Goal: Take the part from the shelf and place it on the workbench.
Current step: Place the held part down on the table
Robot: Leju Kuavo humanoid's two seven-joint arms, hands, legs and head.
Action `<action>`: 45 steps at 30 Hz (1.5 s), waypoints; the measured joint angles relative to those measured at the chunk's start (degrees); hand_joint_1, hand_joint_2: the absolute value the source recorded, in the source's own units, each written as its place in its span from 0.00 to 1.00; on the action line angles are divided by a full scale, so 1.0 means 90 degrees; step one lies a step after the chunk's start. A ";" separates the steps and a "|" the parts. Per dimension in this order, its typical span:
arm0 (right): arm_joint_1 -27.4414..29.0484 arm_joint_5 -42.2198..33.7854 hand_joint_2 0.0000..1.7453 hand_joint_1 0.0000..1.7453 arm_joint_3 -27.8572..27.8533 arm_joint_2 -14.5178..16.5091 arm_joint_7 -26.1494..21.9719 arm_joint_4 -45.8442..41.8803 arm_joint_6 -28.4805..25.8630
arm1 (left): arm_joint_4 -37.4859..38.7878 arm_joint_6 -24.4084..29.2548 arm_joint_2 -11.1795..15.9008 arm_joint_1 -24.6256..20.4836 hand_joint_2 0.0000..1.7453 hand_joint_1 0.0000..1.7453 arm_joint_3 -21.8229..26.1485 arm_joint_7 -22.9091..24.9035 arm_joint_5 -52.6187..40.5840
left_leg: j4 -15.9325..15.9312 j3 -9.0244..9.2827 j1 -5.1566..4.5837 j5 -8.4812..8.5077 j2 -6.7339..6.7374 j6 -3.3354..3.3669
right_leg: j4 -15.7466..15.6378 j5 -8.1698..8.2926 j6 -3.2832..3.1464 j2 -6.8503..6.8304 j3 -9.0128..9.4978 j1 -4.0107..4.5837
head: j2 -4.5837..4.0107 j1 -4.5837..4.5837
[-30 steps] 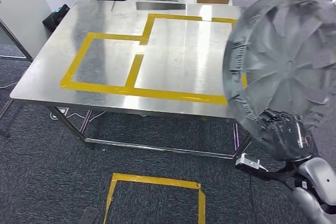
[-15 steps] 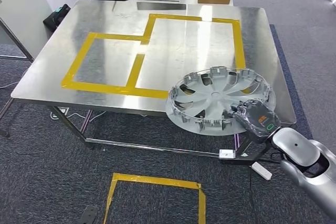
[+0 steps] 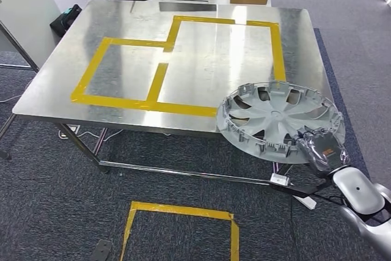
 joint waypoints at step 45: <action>0.0639 0.0197 1.00 1.00 -0.0522 0.1033 -0.0808 0.0220 -0.0715 | -0.0010 -0.0591 0.0113 -0.0084 1.00 0.00 0.0005 -0.0573 -0.0154 | 0.1686 -0.1038 0.0183 -0.1172 0.0195 -0.0226 | -0.0212 -0.0484 -0.0027 0.0033 0.0687 -0.0178 | 0.0000 0.0063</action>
